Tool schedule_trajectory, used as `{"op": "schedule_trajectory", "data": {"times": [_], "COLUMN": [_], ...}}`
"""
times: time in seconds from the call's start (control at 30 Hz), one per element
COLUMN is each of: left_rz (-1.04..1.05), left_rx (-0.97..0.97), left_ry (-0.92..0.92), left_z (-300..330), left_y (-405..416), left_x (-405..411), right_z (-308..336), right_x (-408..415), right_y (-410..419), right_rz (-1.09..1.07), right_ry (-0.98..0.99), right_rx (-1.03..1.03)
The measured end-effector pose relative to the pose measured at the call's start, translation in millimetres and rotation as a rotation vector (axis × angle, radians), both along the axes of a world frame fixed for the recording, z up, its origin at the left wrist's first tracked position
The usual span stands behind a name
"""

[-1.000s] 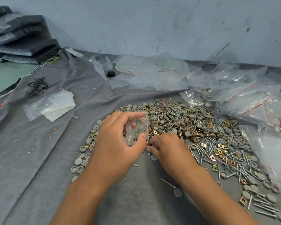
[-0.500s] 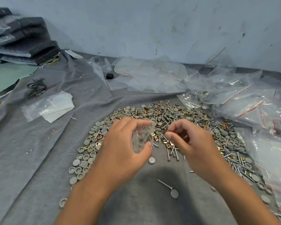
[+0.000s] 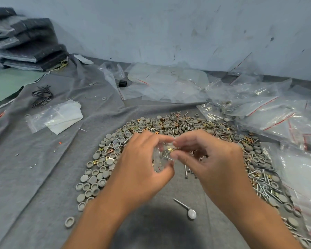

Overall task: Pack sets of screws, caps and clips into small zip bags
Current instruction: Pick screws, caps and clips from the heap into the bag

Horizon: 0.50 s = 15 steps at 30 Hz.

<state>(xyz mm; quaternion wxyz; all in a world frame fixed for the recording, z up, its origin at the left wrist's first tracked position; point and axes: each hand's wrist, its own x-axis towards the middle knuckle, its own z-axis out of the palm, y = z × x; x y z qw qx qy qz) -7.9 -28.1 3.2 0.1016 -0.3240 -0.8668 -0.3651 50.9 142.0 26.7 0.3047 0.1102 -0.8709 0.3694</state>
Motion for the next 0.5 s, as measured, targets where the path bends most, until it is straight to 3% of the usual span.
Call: {"op": "schedule_trajectory", "data": {"times": [0.2, 0.3, 0.4, 0.5], "left_rz": [-0.007, -0.045, -0.175, -0.279], "left_rx": [0.039, 0.164, 0.355, 0.406], "left_ry": [-0.014, -0.056, -0.207, -0.353], "left_z": [-1, 5, 11, 13], "left_y": [1, 0, -2, -5], "left_x": [1, 2, 2, 3], "right_z": [-3, -5, -6, -3], "right_x": [-2, -4, -7, -8], "right_y": [12, 23, 26, 24], "right_rz": [-0.036, -0.067, 0.024, 0.108], "right_ry": [0.01, -0.073, -0.172, -0.174], "right_rx": [-0.049, -0.048, -0.055, -0.203]}}
